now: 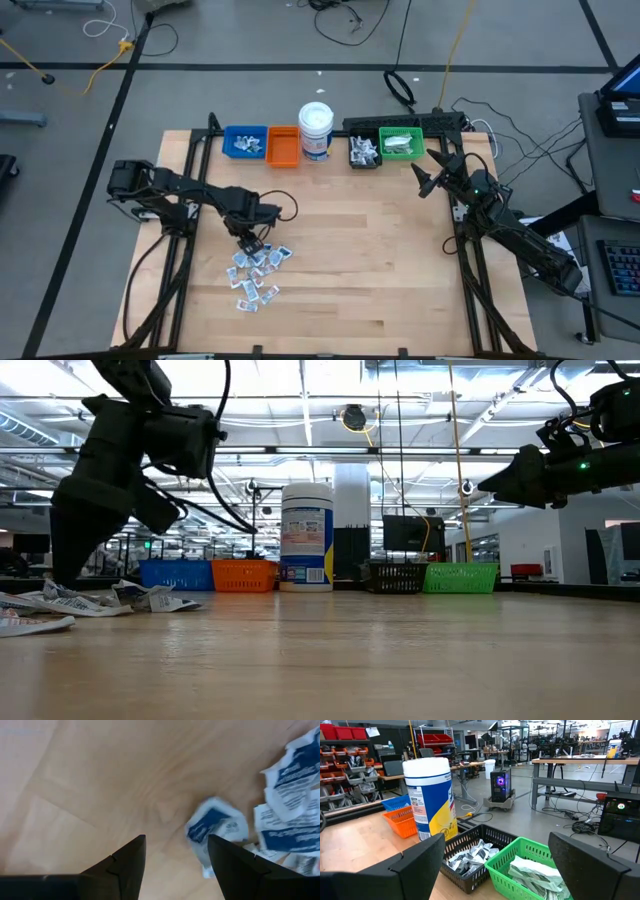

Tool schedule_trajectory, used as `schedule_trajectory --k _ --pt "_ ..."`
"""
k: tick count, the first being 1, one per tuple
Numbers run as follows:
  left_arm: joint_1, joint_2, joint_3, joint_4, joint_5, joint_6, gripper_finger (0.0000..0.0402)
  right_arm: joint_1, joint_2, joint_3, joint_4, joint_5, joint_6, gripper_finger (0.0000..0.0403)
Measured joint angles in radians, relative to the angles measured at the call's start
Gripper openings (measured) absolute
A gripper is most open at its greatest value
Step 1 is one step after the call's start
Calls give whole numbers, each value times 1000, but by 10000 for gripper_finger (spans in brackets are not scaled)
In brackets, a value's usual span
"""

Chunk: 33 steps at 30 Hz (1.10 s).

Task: Pick & Place First Aid Supplies
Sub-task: Put the alcohol pad into the blue bin

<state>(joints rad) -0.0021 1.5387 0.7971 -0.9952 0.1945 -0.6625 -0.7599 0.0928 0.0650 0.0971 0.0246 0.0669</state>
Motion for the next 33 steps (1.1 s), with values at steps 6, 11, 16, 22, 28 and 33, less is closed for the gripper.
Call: schedule_trajectory --k 6,11,16,22,28,33 --pt "-15 0 0 10 27 -92 225 0 0 0 0 0 0 352" --pt "-32 0 0 10 30 -98 225 0 0 0 0 0 0 352" --pt "-34 0 10 13 18 -104 225 0 0 0 0 0 0 352" --pt "-64 6 25 45 49 -106 225 0 0 0 0 0 0 352" --pt "-87 68 26 77 51 -106 225 0 0 0 0 0 0 352" --pt "-92 85 27 74 49 -98 219 0 0 0 0 0 0 352"
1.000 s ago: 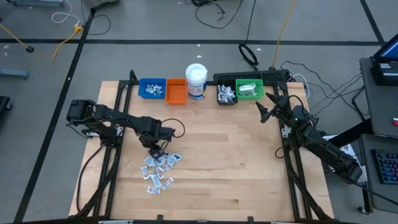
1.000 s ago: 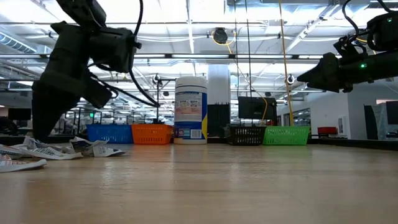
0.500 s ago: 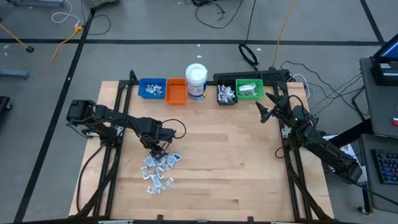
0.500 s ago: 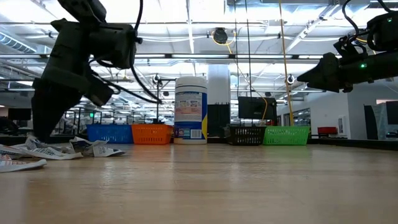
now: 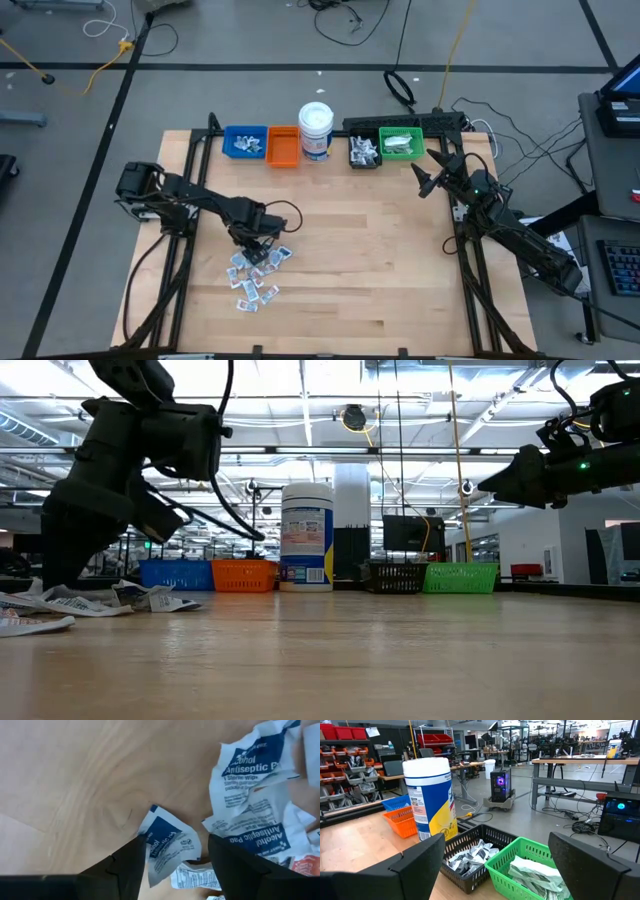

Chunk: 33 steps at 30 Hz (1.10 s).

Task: Pick & Place First Aid Supplies
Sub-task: Put the alcohol pad into the blue bin

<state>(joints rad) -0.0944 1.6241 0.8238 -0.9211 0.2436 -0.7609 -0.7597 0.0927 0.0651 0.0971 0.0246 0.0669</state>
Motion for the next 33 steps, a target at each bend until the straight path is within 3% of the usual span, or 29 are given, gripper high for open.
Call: schedule_trajectory --k 8,17,33 --pt "7 -3 -1 -2 23 40 140 0 0 0 0 0 0 352" --pt "28 -3 -1 -1 30 82 14 0 0 0 0 0 0 352" --pt "263 -243 1 -125 5 139 3 0 0 0 0 0 0 352"
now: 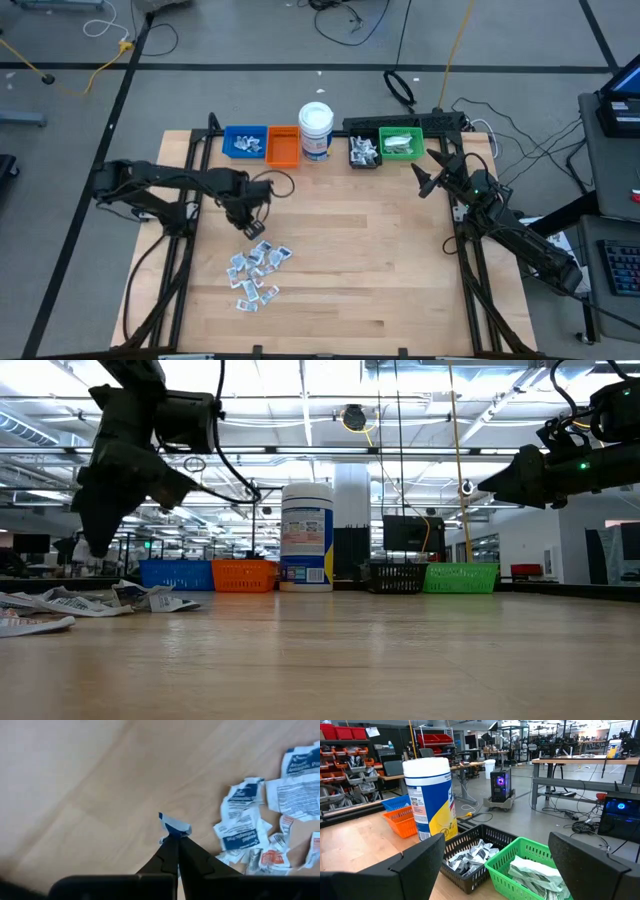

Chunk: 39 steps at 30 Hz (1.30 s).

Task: Pick & Place First Aid Supplies
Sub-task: Put the alcohol pad into the blue bin

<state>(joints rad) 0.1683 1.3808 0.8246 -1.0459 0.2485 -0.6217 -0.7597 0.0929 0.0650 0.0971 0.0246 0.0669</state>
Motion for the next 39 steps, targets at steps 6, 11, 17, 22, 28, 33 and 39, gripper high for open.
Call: schedule_trajectory --k 6,11,17,22,28,33,39 --pt "71 -53 40 -106 -27 52 2 0 0 0 0 0 0 352" --pt "217 -15 80 -128 -53 111 1 0 0 0 0 0 0 352" --pt "432 94 202 -192 -134 308 1 0 0 0 0 0 0 352" --pt "603 218 349 -204 -173 452 1 0 0 0 0 0 0 352" --pt "742 392 535 -224 -227 591 1 0 0 0 0 0 0 352" --pt "814 520 670 -234 -260 634 0 0 0 0 0 0 0 352" --pt "844 607 738 -233 -269 661 3 0 0 0 0 0 0 352"
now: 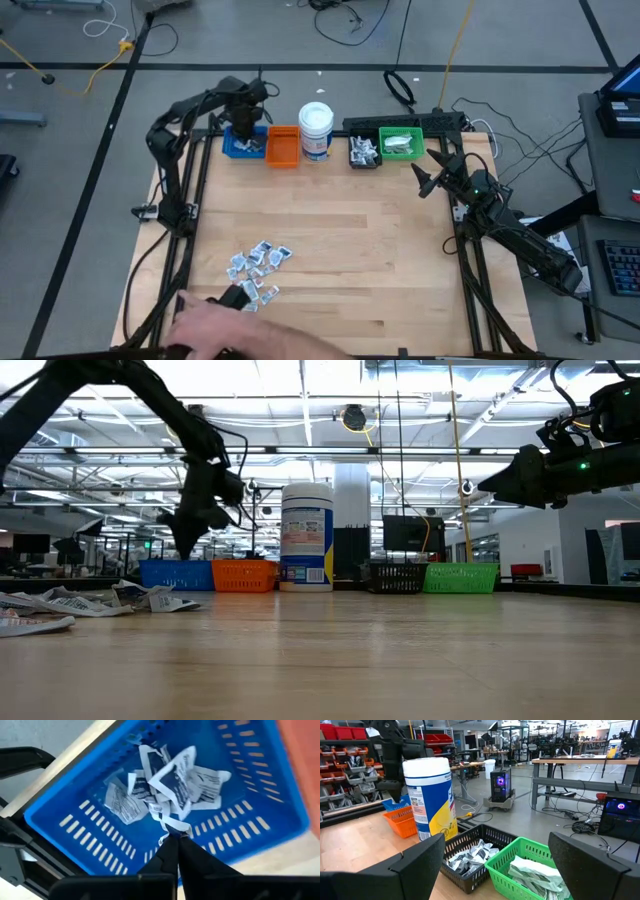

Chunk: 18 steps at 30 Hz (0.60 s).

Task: Pick & Place First Aid Supplies
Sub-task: Put the alcohol pad into the blue bin

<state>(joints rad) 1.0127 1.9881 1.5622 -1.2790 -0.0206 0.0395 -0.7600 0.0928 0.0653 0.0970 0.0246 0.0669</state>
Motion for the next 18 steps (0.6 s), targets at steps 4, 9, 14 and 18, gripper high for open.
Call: schedule_trajectory --k 4,9,14,18 --pt "3 10 1 10 -43 2 22 0 0 0 0 0 0 352" --pt "-4 9 2 33 -77 -1 90 0 0 0 0 0 0 352" --pt "-13 4 2 22 -75 -44 174 0 0 0 0 0 0 352" --pt "-26 -48 2 18 -65 -105 217 0 0 0 0 0 0 352"
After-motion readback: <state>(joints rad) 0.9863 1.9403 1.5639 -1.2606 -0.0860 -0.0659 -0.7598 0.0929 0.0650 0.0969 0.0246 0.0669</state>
